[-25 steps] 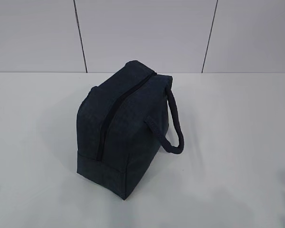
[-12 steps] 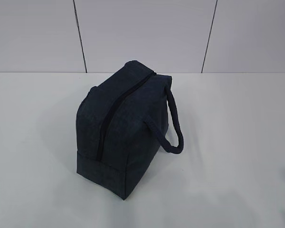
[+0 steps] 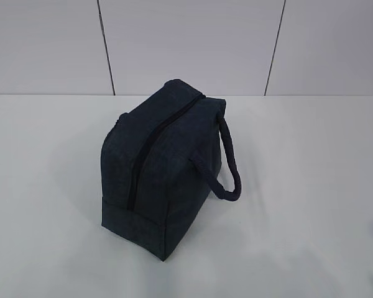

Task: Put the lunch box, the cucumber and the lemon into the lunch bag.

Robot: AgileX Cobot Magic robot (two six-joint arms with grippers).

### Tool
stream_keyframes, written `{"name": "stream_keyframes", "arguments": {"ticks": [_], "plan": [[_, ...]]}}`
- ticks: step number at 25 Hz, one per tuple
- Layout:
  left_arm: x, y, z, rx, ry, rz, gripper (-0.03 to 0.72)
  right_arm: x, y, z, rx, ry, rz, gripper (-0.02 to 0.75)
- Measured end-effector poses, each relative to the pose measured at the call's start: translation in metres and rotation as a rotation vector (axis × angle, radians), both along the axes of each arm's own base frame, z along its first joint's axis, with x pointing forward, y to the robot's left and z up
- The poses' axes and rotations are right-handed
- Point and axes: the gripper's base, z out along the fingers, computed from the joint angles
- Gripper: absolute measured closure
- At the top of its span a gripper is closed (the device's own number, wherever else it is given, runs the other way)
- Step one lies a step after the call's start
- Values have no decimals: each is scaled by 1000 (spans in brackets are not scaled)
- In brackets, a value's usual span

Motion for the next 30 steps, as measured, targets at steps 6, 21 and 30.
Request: {"name": "stream_keyframes", "arguments": {"ticks": [6,21,30], "plan": [[0,0,0,0,0,0,158,0,0,-1,0,2,0,197],[0,0,0,0,0,0,158,0,0,-1,0,2,0,197],[0,0,0,0,0,0,158,0,0,-1,0,2,0,197]]}}
